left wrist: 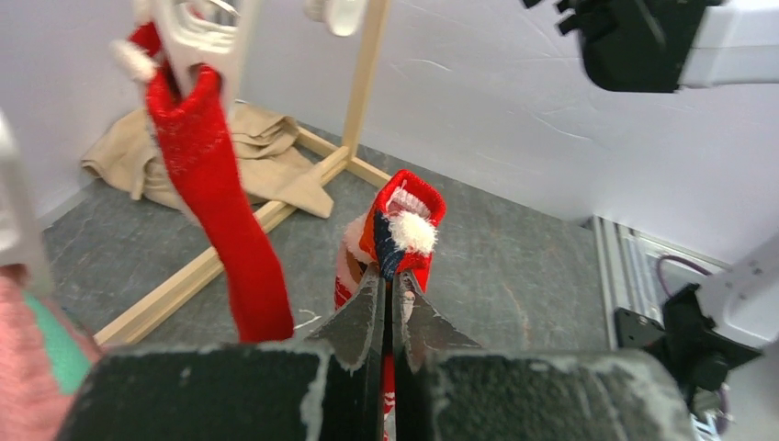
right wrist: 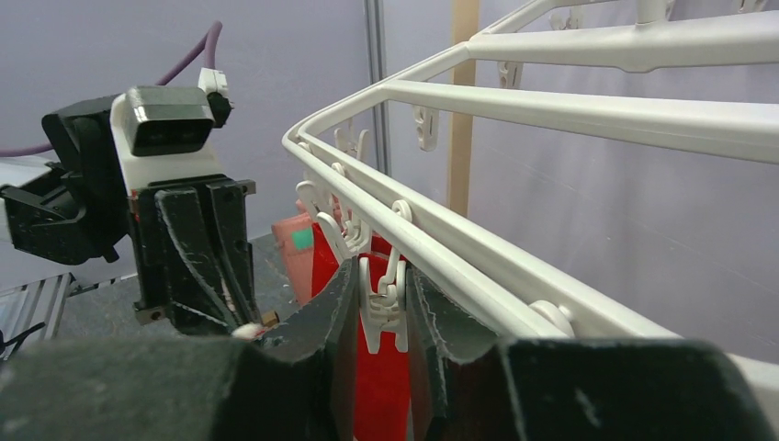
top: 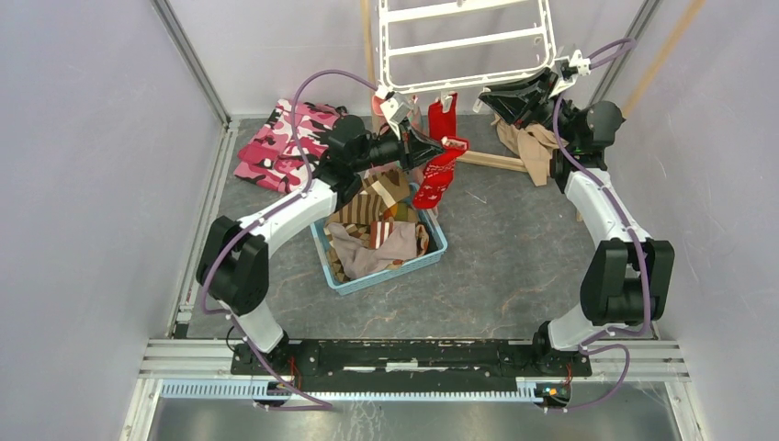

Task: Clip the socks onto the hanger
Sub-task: Open the clamp at the hanger, then clamp the sock onto the hanger.

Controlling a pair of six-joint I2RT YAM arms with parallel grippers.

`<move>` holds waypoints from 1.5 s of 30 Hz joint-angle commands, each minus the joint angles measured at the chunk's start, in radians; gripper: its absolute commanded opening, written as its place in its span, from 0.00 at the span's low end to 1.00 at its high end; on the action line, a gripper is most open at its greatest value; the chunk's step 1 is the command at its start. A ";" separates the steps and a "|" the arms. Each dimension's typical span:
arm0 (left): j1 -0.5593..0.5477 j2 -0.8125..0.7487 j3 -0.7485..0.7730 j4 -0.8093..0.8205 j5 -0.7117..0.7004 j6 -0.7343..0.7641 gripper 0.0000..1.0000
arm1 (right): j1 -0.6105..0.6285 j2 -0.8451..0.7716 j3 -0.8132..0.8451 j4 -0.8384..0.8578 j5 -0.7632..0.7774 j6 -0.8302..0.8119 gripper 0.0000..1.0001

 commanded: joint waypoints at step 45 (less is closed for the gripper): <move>-0.068 0.116 0.206 -0.008 -0.277 0.024 0.02 | 0.039 -0.053 0.020 -0.014 -0.029 -0.003 0.15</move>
